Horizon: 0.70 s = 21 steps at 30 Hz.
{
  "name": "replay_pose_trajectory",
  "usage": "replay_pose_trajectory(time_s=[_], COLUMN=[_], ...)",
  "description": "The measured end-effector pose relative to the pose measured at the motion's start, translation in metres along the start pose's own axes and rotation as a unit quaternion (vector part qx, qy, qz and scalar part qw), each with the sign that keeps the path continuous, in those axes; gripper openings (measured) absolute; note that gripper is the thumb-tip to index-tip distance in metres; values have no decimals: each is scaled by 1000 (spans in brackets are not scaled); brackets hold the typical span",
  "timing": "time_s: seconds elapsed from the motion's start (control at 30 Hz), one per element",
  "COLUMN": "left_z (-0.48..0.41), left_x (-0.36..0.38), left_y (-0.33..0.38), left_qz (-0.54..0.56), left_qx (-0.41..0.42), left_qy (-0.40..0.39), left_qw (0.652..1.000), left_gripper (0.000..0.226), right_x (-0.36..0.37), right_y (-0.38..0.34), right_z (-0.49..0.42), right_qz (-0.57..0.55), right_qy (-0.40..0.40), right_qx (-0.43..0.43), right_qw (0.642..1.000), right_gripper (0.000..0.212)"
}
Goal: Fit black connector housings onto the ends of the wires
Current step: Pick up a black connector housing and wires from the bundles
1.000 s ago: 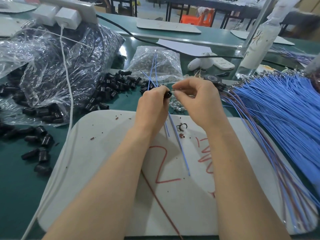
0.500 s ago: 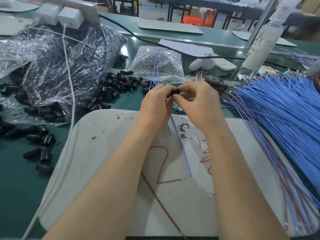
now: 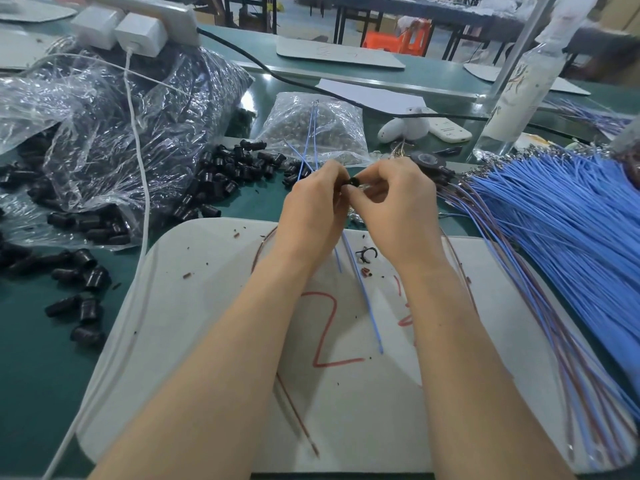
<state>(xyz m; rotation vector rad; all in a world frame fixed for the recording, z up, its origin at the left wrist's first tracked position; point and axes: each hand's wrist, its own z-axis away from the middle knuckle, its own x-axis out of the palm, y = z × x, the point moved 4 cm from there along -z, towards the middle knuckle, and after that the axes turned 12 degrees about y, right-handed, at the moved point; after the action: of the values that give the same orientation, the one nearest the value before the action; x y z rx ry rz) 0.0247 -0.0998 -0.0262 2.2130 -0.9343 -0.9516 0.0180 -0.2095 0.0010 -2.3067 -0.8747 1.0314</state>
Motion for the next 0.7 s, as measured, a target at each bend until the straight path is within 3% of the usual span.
replay_pose_trajectory(time_s=[0.3,0.7], left_z=[-2,-3], left_x=[-2,-3], left_y=[-7,-12], left_qz=[-27,-24], left_qx=[-22,-41], left_qy=[6,0], left_qw=[999,999], left_gripper=[14,8], right_x=[1,-10], right_y=[1,2], right_z=[-1,-6], right_qz=[-12,-95], right_qy=[-50,-40], right_qx=[15,54], right_qw=[999,993], right_gripper=[13,11])
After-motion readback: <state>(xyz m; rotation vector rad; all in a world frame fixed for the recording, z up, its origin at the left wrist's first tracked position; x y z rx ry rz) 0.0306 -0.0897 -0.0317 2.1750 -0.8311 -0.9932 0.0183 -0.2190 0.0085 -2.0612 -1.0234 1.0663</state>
